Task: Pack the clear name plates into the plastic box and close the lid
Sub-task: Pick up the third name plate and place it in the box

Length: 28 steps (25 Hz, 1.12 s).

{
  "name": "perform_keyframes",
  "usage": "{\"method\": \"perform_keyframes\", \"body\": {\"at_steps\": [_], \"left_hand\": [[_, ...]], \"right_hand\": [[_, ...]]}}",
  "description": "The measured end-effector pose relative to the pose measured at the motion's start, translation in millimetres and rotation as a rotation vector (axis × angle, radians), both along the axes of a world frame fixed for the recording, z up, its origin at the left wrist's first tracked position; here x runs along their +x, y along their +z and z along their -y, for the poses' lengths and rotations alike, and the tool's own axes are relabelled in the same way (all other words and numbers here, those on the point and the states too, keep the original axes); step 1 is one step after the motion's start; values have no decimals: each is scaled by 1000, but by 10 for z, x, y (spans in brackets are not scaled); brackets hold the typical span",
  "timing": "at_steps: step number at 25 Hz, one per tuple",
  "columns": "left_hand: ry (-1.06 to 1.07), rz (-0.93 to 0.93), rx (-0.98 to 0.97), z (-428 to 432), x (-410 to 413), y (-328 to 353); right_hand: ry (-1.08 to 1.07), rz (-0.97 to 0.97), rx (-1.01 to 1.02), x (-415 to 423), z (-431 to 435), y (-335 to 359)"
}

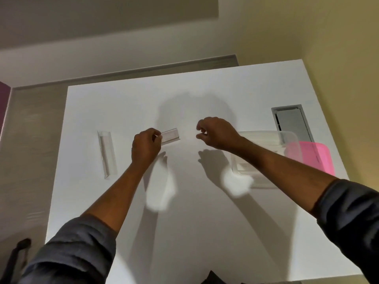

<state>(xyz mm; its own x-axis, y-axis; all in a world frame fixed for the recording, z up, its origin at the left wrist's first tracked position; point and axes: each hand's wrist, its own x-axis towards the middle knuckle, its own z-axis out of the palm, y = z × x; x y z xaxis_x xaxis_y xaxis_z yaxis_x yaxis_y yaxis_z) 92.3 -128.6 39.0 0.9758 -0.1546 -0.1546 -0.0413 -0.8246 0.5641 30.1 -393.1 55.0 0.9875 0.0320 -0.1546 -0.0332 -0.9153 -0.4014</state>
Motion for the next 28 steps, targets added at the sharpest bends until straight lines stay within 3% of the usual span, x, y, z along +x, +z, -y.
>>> {"method": "perform_keyframes", "body": {"at_steps": [4, 8, 12, 16, 19, 23, 28], "left_hand": [[265, -58, -60, -461, 233, -149], [533, -247, -208, -742, 358, -320], [585, -338, -271, -922, 458, -468], [681, -452, -457, -973, 487, -569], [662, -501, -490, -985, 458, -601], [630, -489, -474, -989, 421, -645], [620, -344, -419, -957, 468, -627]], "right_hand": [[-64, -128, 114, 303, -354, -144], [-256, -205, 285, 574, -595, -329], [-471, -257, 412, 760, -777, -506], [-589, -300, 439, 836, -886, -652], [-669, -314, 499, 852, -944, -750], [-762, -301, 628, 826, -948, -802], [-686, -200, 571, 899, -941, -703]]}}
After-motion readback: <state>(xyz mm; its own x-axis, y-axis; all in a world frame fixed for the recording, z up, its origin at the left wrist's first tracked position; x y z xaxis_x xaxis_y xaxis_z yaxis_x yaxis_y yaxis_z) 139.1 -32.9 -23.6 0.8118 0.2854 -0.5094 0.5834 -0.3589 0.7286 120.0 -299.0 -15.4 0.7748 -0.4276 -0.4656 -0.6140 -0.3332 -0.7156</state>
